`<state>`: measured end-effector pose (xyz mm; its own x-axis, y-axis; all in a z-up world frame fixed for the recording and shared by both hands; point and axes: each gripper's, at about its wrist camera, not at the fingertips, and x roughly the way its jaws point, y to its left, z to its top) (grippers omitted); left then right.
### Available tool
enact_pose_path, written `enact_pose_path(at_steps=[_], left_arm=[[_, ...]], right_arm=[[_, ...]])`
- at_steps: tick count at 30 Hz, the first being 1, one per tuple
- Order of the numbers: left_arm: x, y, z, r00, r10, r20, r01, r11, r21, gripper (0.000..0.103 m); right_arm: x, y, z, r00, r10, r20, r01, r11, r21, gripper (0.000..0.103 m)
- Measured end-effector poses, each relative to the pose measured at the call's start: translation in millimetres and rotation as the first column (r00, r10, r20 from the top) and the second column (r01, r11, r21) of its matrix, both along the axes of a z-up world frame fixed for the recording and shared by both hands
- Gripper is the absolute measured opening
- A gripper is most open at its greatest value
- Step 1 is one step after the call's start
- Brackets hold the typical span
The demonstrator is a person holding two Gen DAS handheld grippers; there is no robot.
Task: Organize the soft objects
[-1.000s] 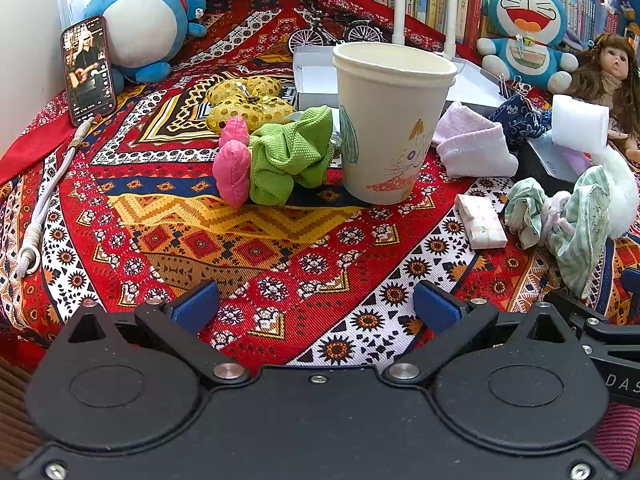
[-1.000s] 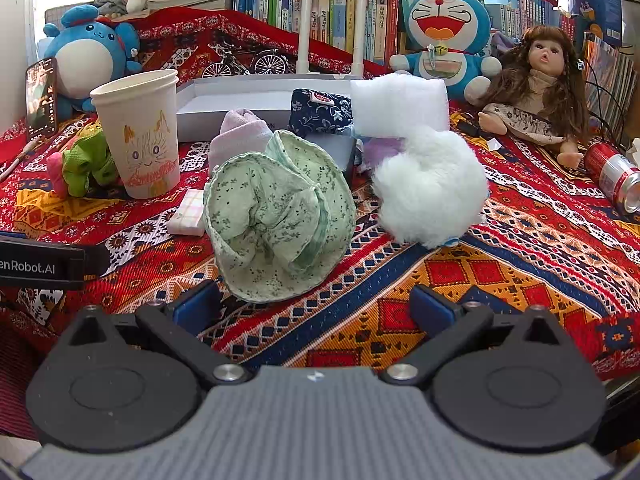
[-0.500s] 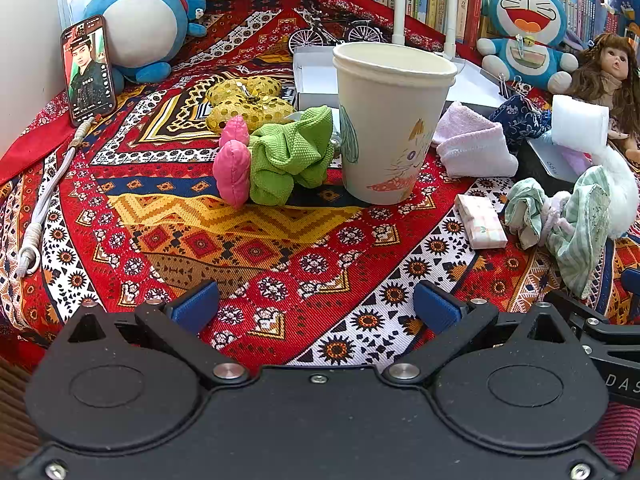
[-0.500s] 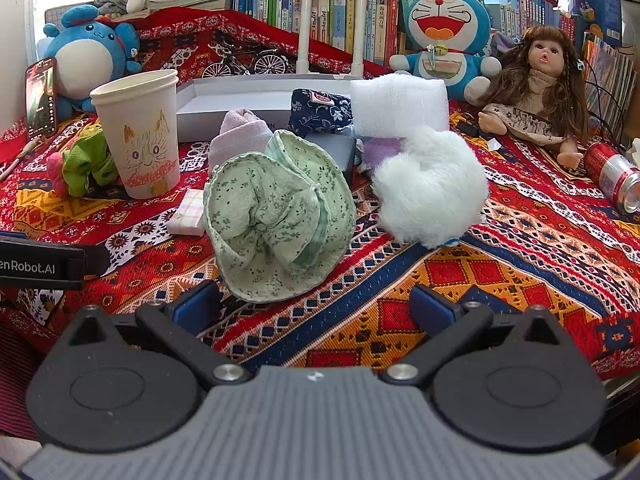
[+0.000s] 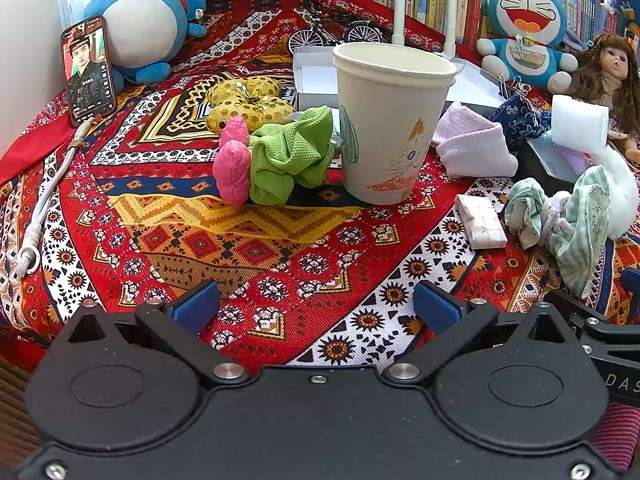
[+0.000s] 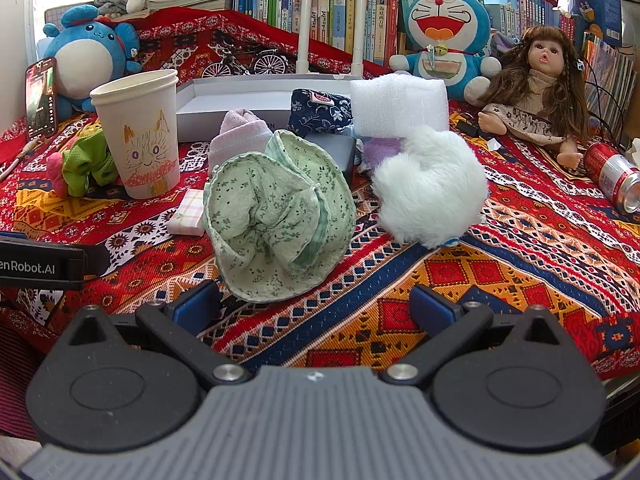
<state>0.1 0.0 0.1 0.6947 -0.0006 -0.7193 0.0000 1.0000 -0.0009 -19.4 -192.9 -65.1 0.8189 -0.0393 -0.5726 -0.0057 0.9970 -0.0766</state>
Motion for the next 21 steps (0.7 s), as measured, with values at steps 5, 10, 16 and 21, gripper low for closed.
enact_pose_path(at_steps=[5,10,16,21], left_arm=[[-0.3,0.1,-0.1,1.000,-0.002,0.002,0.002,1.000,0.000,0.103],[-2.6,1.0,-2.1,1.000,-0.017,0.015,0.017,1.000,0.001,0.103],[-6.1,5.8,-2.4,0.998,-0.050,0.042,0.050,0.999,0.003,0.103],[-13.0,8.4,-7.1,0.993,-0.069,0.098,0.068,0.998,0.005,0.103]], right_arm=[[0.5,-1.9,-0.4,1.000,0.003,0.000,-0.003,1.000,0.001,0.103],[-2.3,-4.7,-1.1,1.000,0.027,0.007,-0.027,1.000,-0.002,0.103],[1.0,-6.2,-0.4,0.998,0.059,0.007,-0.059,0.998,-0.003,0.103],[-2.2,-10.0,-3.3,0.995,0.094,0.035,-0.094,0.996,-0.003,0.103]])
